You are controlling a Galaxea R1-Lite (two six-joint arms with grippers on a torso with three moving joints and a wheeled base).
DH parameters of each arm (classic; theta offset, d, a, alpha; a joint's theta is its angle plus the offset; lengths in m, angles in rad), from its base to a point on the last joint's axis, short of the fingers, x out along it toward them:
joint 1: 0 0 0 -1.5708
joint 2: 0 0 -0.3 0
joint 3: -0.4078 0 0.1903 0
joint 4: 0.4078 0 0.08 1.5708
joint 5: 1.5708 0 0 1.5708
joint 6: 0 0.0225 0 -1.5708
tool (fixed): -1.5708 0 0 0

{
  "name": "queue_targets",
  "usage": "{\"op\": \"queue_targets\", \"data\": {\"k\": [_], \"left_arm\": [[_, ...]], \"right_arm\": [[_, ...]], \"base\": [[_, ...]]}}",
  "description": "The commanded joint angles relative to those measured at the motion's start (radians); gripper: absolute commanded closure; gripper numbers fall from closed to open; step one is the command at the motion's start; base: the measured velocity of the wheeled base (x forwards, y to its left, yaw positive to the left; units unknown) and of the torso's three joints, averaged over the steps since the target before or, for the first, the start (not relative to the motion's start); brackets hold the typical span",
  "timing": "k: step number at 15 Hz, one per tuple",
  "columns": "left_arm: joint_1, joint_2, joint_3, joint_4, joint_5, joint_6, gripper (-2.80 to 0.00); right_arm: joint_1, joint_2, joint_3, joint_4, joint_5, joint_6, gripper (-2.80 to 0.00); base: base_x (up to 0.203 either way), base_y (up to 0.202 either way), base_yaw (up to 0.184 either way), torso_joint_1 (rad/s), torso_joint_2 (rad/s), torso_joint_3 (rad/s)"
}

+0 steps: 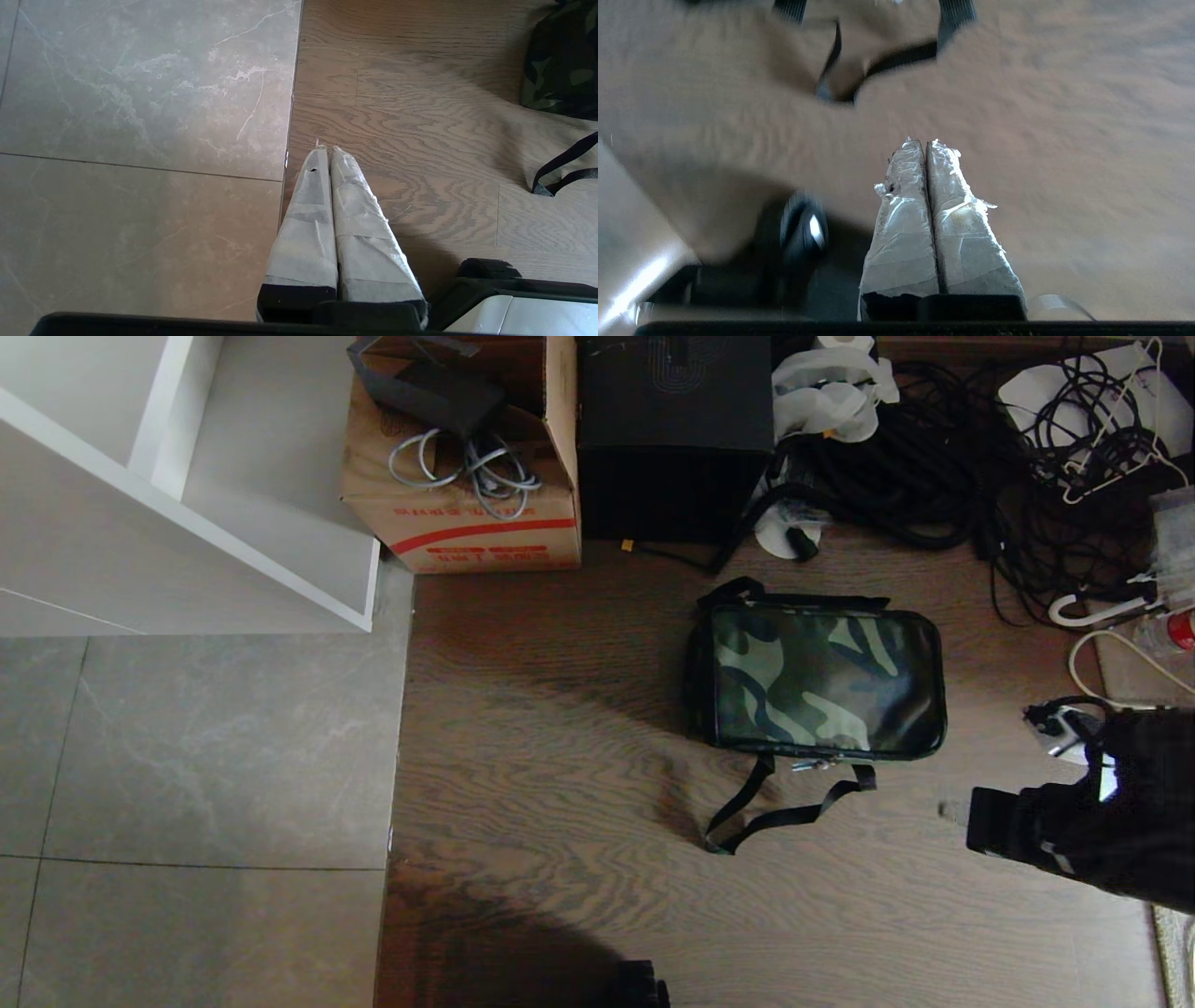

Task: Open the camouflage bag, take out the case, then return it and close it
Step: Open the top of the storage box

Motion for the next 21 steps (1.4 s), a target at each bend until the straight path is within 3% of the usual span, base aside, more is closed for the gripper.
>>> {"op": "queue_targets", "data": {"k": [1,4,7,13,21], "left_arm": [[0.000,0.000,0.009,-0.001,0.000,-0.001,0.00],[0.000,0.000,0.009,-0.001,0.001,-0.001,0.00],[0.000,0.000,0.009,-0.001,0.000,-0.001,0.00],[0.000,0.000,0.009,-0.001,0.000,-0.001,0.00],[0.001,0.000,0.009,-0.001,0.000,-0.001,0.00]], "right_arm": [[-0.002,0.219,-0.033,-0.147,0.001,0.067,-2.80],[-0.002,0.299,-0.048,-0.209,0.006,0.102,-2.80],[0.029,0.397,-0.034,-0.361,0.009,0.103,-2.80],[0.092,0.543,-0.044,-0.469,0.023,0.177,-2.80],[0.103,0.653,-0.227,-0.561,0.025,0.161,-2.80]], "base": [[0.000,0.000,0.000,0.000,0.00,0.000],[0.000,0.000,0.000,0.000,0.00,0.000],[0.000,0.000,0.000,0.000,0.00,0.000],[0.000,0.000,0.000,0.000,0.00,0.000],[0.000,0.000,0.000,0.000,0.00,0.000]]}}
